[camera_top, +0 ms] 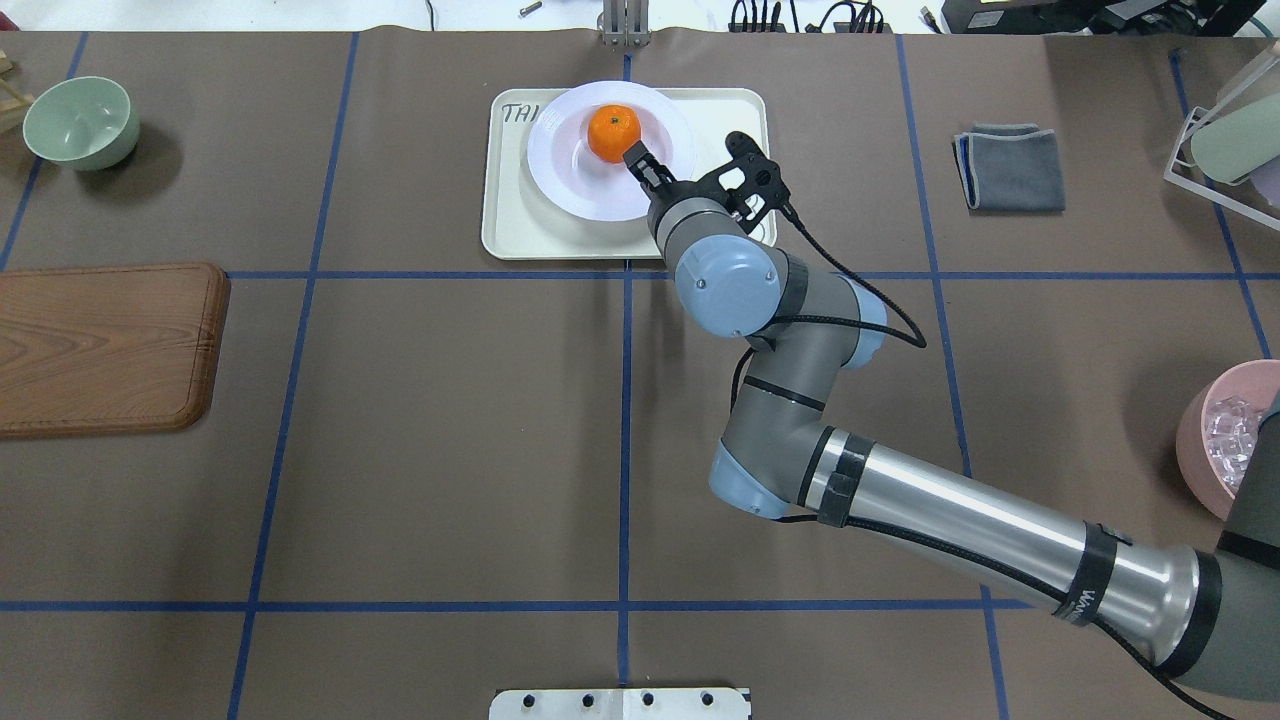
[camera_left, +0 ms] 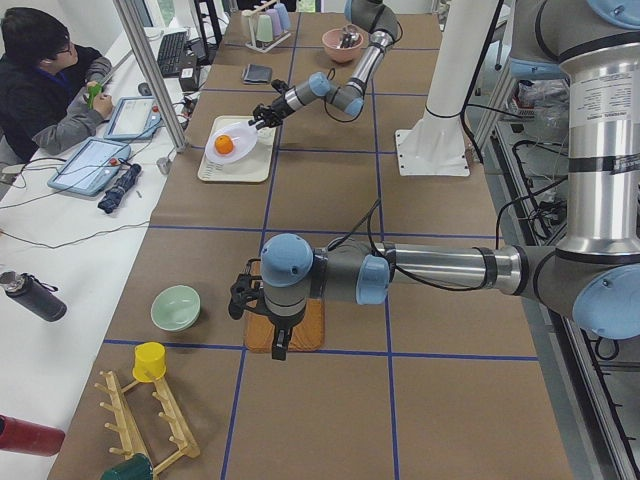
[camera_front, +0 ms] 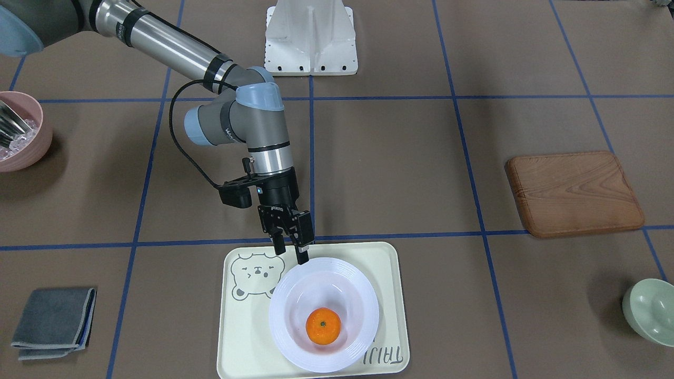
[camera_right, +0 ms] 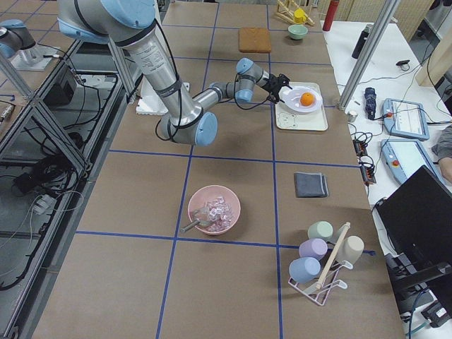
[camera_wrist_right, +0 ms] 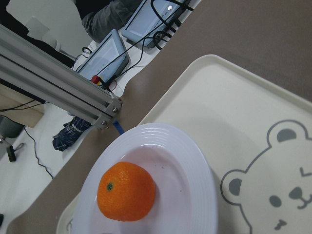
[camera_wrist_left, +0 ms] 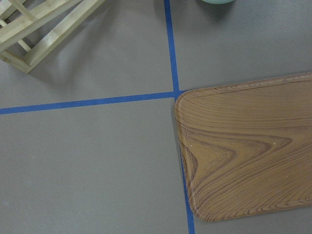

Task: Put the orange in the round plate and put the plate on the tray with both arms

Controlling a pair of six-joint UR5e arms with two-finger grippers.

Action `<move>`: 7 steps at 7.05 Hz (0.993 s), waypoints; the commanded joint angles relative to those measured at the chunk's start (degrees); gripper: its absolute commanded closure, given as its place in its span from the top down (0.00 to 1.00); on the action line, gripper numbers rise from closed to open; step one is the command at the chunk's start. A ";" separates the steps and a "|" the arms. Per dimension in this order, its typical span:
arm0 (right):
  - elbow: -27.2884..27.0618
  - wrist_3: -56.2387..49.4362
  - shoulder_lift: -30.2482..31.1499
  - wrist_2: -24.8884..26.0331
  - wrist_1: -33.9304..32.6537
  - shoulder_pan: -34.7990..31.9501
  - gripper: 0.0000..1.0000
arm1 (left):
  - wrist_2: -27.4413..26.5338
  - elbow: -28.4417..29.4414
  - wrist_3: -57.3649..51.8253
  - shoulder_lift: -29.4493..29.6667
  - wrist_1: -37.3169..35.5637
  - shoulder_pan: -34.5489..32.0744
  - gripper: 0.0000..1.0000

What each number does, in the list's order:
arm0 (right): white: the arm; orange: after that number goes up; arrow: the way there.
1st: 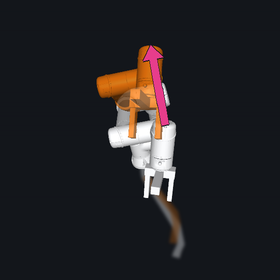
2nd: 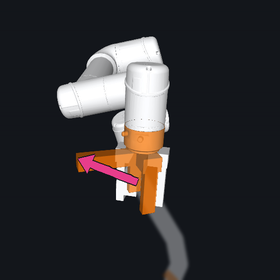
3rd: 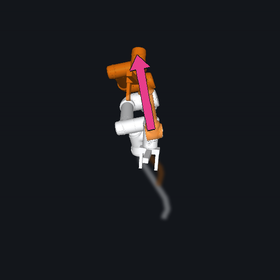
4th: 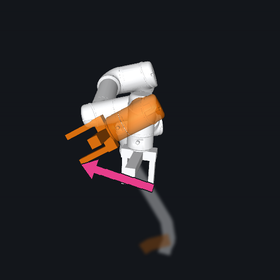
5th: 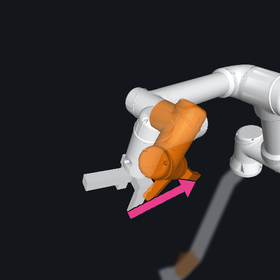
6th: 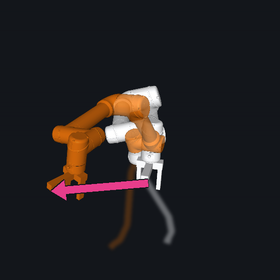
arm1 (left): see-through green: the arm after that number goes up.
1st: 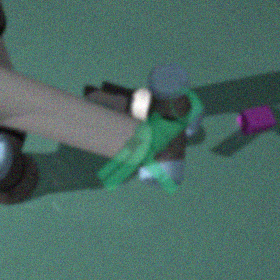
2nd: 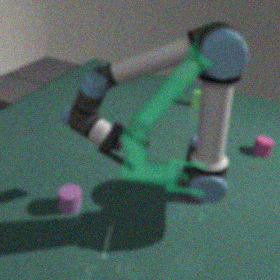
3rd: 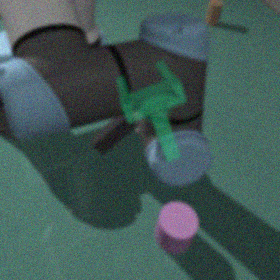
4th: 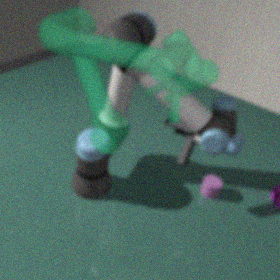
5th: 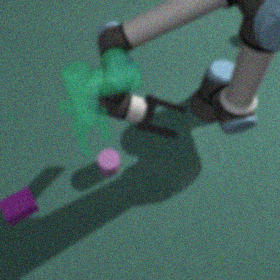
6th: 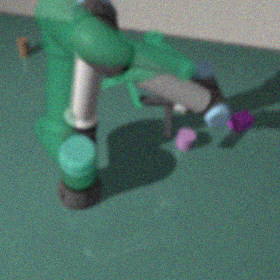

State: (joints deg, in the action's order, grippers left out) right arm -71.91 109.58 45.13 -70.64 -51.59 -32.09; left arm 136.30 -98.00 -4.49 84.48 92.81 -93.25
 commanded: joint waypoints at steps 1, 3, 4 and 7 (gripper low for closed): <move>-7.42 -18.00 2.22 -17.33 -14.95 -7.41 1.00 | -0.07 0.01 -0.69 -0.02 0.09 0.00 0.99; -11.40 -40.04 6.87 -32.99 -20.64 -17.86 1.00 | -0.24 0.70 0.09 -0.28 0.53 0.18 0.99; -11.41 -50.59 10.12 -41.86 -20.65 -24.53 1.00 | 0.10 0.62 0.01 -0.72 0.61 0.09 0.99; -11.32 -83.29 21.01 -55.64 -22.48 -41.42 1.00 | 0.99 0.45 -0.61 -0.90 -2.88 0.26 0.99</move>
State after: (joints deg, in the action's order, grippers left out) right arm -83.19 39.31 61.70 -122.02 -72.76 -67.05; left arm 137.13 -97.29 -4.95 83.54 91.87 -93.16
